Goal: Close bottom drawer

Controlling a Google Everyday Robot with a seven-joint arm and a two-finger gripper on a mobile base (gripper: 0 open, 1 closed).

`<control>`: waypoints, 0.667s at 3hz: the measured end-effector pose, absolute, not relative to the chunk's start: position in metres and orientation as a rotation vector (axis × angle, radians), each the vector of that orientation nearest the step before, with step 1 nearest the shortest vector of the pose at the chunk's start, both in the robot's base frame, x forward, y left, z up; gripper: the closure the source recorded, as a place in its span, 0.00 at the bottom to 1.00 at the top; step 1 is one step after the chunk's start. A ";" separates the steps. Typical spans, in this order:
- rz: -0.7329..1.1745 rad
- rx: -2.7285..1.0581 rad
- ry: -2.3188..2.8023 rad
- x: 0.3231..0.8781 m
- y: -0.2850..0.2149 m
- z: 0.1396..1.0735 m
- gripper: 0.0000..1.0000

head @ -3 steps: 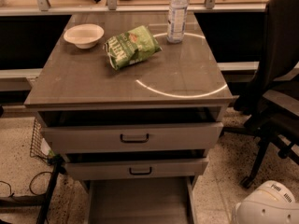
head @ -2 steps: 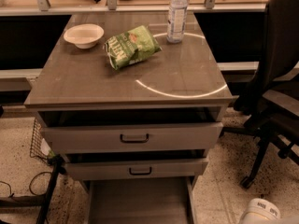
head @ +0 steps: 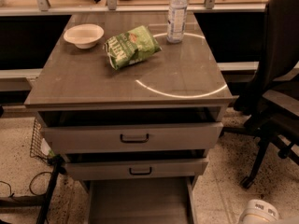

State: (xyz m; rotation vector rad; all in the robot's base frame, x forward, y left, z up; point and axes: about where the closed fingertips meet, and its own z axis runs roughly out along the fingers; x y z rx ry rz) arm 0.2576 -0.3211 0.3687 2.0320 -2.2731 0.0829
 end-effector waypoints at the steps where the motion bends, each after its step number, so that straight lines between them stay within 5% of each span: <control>1: 0.060 2.072 -2.258 0.262 -0.309 0.349 1.00; 2: 0.016 2.118 -2.251 0.265 -0.282 0.306 1.00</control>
Offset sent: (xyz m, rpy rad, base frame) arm 0.0054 0.0932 -0.1533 0.1179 -0.0134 0.2063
